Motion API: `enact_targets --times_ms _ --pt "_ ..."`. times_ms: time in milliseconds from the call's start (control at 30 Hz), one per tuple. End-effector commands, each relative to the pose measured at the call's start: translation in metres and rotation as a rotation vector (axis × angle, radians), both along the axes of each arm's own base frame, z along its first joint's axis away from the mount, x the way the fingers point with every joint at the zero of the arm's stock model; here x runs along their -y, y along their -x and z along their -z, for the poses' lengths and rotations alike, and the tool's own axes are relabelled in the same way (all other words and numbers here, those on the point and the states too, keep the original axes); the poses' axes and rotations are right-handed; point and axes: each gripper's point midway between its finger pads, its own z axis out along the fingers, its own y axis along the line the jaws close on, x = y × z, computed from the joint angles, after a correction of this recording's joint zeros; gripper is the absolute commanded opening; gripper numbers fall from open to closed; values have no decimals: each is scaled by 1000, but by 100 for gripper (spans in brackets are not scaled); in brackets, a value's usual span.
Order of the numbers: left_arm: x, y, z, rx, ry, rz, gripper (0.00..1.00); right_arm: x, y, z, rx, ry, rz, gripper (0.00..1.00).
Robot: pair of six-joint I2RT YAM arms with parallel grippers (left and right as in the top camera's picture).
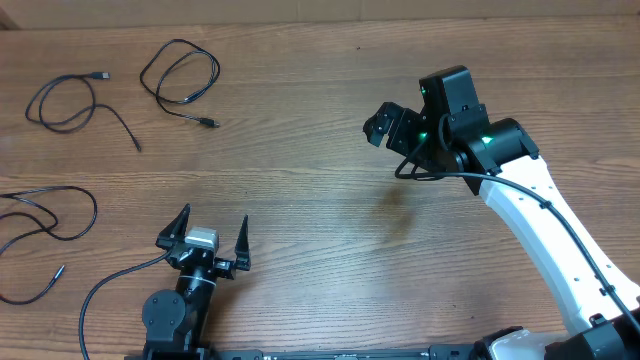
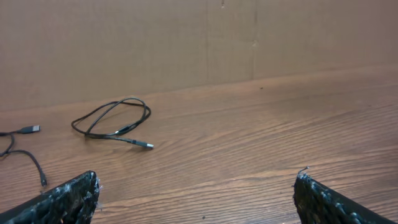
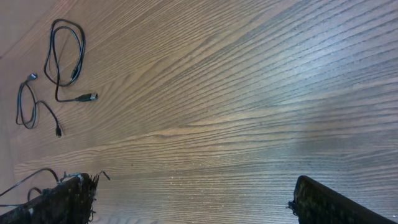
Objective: Untangle cables
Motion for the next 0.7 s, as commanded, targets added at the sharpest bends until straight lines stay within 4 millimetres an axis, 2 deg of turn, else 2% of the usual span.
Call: enact_targets --times_ms 0,167,433,667 --pt "-1 0 1 7 -12 -10 100 3 -5 -7 24 -1 9 100" --pt "-4 -1 2 4 -3 -23 100 3 -5 -7 24 -1 9 100" --pt "-14 -2 2 -15 118 -75 100 3 -5 -7 24 -1 9 100" --pt "-16 -2 2 -16 126 -87 100 3 -5 -7 24 -1 9 100"
